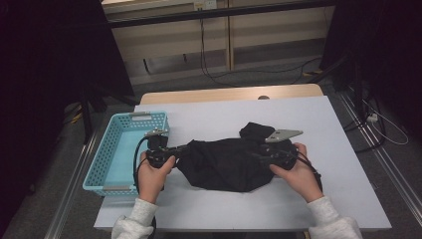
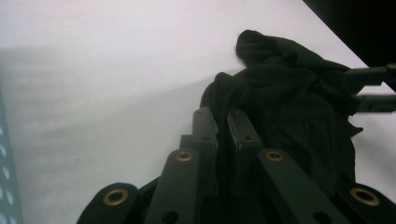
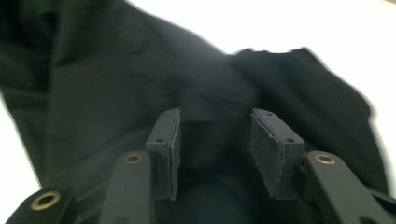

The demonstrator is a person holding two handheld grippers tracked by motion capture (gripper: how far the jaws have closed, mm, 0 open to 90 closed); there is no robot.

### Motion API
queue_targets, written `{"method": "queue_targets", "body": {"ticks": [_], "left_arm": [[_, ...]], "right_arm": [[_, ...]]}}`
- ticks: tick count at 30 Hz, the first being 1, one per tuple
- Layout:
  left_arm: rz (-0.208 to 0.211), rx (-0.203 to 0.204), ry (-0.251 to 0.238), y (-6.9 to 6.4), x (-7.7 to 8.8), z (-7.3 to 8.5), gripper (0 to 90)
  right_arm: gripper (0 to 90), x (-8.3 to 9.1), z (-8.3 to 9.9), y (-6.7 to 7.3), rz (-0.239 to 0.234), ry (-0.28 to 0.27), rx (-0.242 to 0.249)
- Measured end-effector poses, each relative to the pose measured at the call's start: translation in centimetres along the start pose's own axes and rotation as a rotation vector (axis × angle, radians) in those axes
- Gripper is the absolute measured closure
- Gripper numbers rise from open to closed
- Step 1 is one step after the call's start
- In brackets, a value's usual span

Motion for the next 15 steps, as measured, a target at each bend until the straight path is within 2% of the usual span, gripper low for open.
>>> {"method": "queue_targets", "body": {"ticks": [2,7,8,10,12,13,15], "left_arm": [[-0.002,-0.001,0.000,-0.2,-0.2,0.0,83.3],[-0.002,-0.014,0.018,-0.4,-0.5,0.2,83.2],[-0.005,-0.016,0.020,-0.4,-0.6,0.2,83.2],[-0.006,-0.022,0.024,-0.5,-0.7,0.3,83.1],[-0.008,-0.024,0.027,-0.6,-0.8,0.4,83.0],[-0.008,-0.022,0.028,-0.6,-0.9,0.5,83.0],[-0.009,-0.031,0.036,-0.6,-0.9,0.5,83.0]], "right_arm": [[49.3,-0.6,-0.1,0.8,-0.024,0.014,0.024],[46.4,-1.8,-0.4,1.8,-0.025,0.027,0.043],[50.4,-2.2,-0.3,2.0,-0.017,0.040,0.057],[73.1,-2.8,0.2,2.0,0.001,0.075,0.098],[85.9,-3.0,0.6,1.9,-0.015,0.096,0.096],[86.9,-2.9,0.6,1.7,-0.004,0.096,0.101],[87.1,-2.4,0.5,1.1,-0.009,0.068,0.069]]}}
Point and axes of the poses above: each handheld gripper's, and its own axes: x roughly backward along the jaws, z roughly out of its underside, y roughly to its left, the point moved 2 cm from there along -x, roughly forward along the jaws
